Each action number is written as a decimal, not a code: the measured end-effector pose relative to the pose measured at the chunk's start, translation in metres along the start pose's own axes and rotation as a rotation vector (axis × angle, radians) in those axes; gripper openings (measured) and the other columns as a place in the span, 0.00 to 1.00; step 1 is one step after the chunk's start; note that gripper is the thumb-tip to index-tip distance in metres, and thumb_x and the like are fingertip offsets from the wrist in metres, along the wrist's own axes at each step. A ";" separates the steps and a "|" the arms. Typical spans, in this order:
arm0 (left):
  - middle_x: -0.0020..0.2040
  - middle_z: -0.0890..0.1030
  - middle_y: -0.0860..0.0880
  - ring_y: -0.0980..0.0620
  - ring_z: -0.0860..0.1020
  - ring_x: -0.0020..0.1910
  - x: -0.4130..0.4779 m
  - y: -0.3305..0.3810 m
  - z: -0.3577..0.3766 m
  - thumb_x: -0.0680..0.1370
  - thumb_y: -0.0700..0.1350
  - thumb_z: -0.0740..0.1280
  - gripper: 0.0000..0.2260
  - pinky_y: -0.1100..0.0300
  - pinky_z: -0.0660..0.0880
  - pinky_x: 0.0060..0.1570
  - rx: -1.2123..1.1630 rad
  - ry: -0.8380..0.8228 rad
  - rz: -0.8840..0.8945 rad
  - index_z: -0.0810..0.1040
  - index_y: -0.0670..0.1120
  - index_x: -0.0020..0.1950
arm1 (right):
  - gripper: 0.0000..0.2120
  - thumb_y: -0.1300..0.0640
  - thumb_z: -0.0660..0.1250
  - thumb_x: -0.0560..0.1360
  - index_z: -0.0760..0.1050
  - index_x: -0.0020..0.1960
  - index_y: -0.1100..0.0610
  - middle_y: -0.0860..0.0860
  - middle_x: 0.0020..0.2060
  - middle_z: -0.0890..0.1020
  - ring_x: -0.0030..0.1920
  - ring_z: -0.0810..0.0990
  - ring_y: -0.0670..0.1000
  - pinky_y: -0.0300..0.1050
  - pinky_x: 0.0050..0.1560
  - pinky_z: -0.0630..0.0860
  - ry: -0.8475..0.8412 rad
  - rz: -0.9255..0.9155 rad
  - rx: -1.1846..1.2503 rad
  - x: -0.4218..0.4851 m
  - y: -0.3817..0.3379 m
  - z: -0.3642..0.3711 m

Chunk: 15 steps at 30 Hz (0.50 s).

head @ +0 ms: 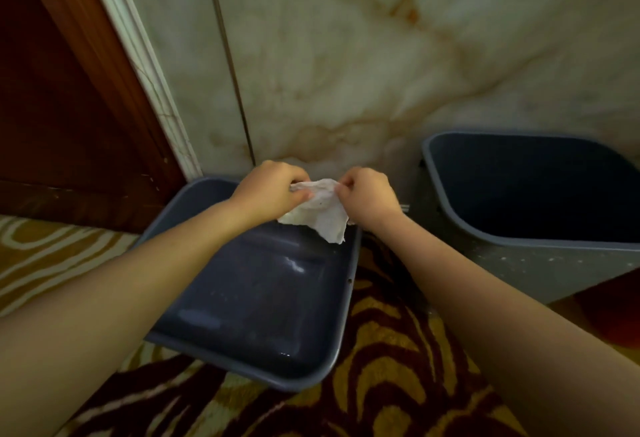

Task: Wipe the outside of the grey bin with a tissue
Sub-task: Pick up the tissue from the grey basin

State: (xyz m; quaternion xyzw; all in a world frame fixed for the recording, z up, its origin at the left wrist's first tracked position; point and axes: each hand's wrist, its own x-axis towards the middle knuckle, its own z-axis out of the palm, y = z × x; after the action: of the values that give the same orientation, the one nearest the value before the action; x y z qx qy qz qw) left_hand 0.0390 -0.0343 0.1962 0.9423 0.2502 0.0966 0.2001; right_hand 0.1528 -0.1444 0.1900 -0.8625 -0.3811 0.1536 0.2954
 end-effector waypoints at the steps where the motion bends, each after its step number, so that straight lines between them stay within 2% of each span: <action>1: 0.39 0.81 0.47 0.45 0.79 0.42 0.000 0.009 -0.002 0.74 0.46 0.66 0.07 0.48 0.76 0.42 -0.006 0.027 -0.005 0.81 0.45 0.46 | 0.09 0.60 0.61 0.76 0.78 0.44 0.63 0.60 0.44 0.83 0.44 0.80 0.60 0.45 0.40 0.74 0.012 0.001 0.007 -0.004 0.000 -0.009; 3: 0.42 0.83 0.46 0.45 0.79 0.45 -0.001 0.025 -0.004 0.73 0.45 0.66 0.07 0.48 0.76 0.45 -0.005 0.081 -0.018 0.81 0.45 0.47 | 0.10 0.62 0.60 0.75 0.79 0.44 0.66 0.62 0.42 0.83 0.41 0.81 0.61 0.50 0.42 0.80 0.026 0.008 0.047 -0.009 0.001 -0.024; 5: 0.45 0.84 0.45 0.45 0.79 0.46 -0.002 0.043 -0.004 0.73 0.45 0.66 0.08 0.49 0.76 0.46 0.002 0.132 -0.033 0.81 0.46 0.49 | 0.11 0.64 0.59 0.74 0.79 0.43 0.67 0.63 0.39 0.84 0.35 0.83 0.60 0.53 0.39 0.82 0.028 0.036 0.121 -0.015 0.002 -0.037; 7: 0.45 0.84 0.44 0.45 0.80 0.46 -0.004 0.059 -0.004 0.73 0.46 0.66 0.08 0.50 0.77 0.44 -0.021 0.165 -0.043 0.81 0.45 0.49 | 0.11 0.64 0.59 0.75 0.79 0.43 0.67 0.62 0.37 0.84 0.32 0.84 0.57 0.51 0.35 0.83 0.005 0.092 0.207 -0.020 0.001 -0.046; 11: 0.41 0.84 0.41 0.43 0.81 0.43 -0.002 0.086 -0.005 0.76 0.51 0.63 0.14 0.51 0.77 0.43 -0.131 0.199 -0.091 0.82 0.42 0.43 | 0.10 0.64 0.61 0.76 0.76 0.52 0.70 0.64 0.42 0.82 0.34 0.82 0.55 0.46 0.38 0.82 -0.106 0.167 0.529 -0.031 -0.008 -0.061; 13: 0.41 0.84 0.42 0.44 0.80 0.43 0.000 0.094 -0.006 0.77 0.53 0.61 0.17 0.55 0.75 0.39 -0.192 0.183 -0.108 0.82 0.42 0.42 | 0.11 0.66 0.60 0.77 0.74 0.56 0.71 0.61 0.41 0.80 0.32 0.79 0.52 0.40 0.35 0.80 -0.143 0.173 0.668 -0.036 -0.011 -0.070; 15: 0.45 0.84 0.43 0.45 0.80 0.45 0.000 0.099 -0.007 0.77 0.53 0.61 0.15 0.55 0.75 0.40 -0.332 0.123 -0.108 0.81 0.44 0.45 | 0.11 0.68 0.59 0.77 0.73 0.57 0.70 0.58 0.38 0.79 0.32 0.78 0.48 0.36 0.31 0.79 -0.185 0.160 0.711 -0.041 -0.014 -0.081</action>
State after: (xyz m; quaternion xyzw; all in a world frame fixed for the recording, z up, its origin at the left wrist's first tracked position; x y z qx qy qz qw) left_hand 0.0793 -0.1105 0.2448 0.8740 0.2926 0.1834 0.3420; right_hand 0.1573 -0.1994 0.2629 -0.7157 -0.2603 0.3762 0.5277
